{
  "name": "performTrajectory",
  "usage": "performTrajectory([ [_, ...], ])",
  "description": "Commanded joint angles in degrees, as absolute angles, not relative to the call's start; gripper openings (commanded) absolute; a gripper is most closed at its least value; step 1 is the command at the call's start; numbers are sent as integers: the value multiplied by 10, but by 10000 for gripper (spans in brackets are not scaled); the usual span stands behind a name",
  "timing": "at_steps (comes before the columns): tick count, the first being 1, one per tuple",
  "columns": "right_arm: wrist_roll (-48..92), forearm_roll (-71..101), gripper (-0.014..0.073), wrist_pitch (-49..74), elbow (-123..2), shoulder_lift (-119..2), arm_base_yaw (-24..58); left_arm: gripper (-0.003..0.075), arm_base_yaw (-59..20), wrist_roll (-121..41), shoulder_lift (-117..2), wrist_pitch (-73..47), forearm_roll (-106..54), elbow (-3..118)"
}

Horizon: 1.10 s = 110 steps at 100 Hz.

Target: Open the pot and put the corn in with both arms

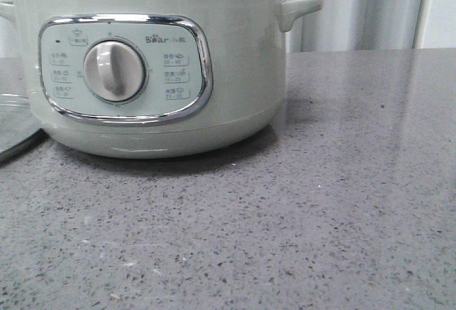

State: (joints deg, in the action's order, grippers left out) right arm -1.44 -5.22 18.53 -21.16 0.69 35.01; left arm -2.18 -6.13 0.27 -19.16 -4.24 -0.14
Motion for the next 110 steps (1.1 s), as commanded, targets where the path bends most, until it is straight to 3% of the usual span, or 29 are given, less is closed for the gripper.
performTrajectory([
  [1,-14,-59,-74,140,-225,13,352,-20,-20,-62,22,-173,-46,-5],
  [23,-14,-61,-74,119,-195,13,310,-20,-20,-62,22,-173,-46,-5],
  [71,-39,-5,-74,-153,9,13,15,-20,-20,-62,22,-173,-46,-5],
  [89,-61,-7,-74,-77,18,13,-61,-20,-20,-62,22,-173,-46,-5],
  [110,-76,-81,-74,-24,18,14,-79,-20,-20,-62,22,-173,-46,-5],
])
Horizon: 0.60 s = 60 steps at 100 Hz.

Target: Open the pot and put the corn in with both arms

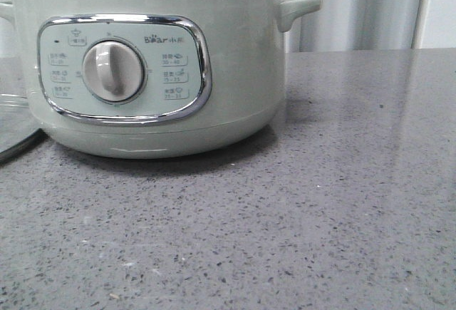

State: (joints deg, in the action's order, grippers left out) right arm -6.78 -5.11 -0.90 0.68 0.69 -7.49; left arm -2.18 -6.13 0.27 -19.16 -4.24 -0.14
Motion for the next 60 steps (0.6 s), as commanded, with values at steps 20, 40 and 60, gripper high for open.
performTrajectory([
  [20,-75,-82,-74,83,18,17,-79,-20,-20,-62,22,-173,-46,-5],
  [40,-33,-69,-74,166,18,17,-79,-20,-20,-62,22,-173,-46,-5],
  [60,-14,-68,-74,166,18,17,-79,-20,-20,-62,22,-173,-46,-5],
])
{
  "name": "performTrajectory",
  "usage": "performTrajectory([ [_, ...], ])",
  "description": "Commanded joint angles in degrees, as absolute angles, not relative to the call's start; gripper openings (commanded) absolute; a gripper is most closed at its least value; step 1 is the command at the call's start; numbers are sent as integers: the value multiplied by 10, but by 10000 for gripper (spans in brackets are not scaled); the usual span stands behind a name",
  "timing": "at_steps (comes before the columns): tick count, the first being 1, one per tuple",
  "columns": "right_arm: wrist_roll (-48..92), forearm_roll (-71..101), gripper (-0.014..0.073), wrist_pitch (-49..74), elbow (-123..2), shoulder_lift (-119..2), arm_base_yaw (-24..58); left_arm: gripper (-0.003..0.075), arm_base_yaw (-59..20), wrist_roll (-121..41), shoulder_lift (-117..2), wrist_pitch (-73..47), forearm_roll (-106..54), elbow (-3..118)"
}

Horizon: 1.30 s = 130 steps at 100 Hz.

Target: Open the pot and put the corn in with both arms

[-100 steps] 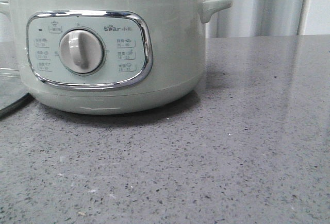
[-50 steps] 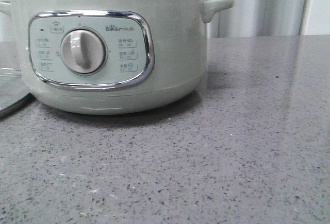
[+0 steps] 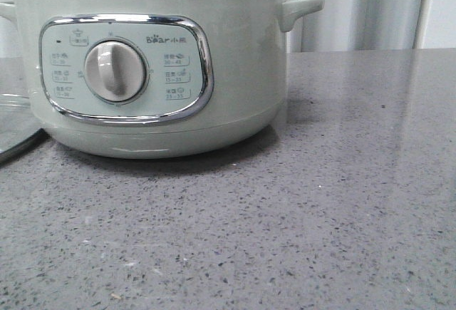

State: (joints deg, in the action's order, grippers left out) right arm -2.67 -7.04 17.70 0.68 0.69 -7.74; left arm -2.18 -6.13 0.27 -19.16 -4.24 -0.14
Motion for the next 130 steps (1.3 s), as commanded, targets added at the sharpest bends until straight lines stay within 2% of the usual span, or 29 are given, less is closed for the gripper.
performTrajectory([
  [1,-14,-68,-74,166,18,17,-79,-20,-20,-62,22,-173,-46,-5],
  [35,44,-17,-74,169,18,17,-76,-20,-20,-62,22,-173,-46,-5],
  [130,45,-12,-74,174,18,17,-76,-20,-20,-62,22,-173,-46,-5],
])
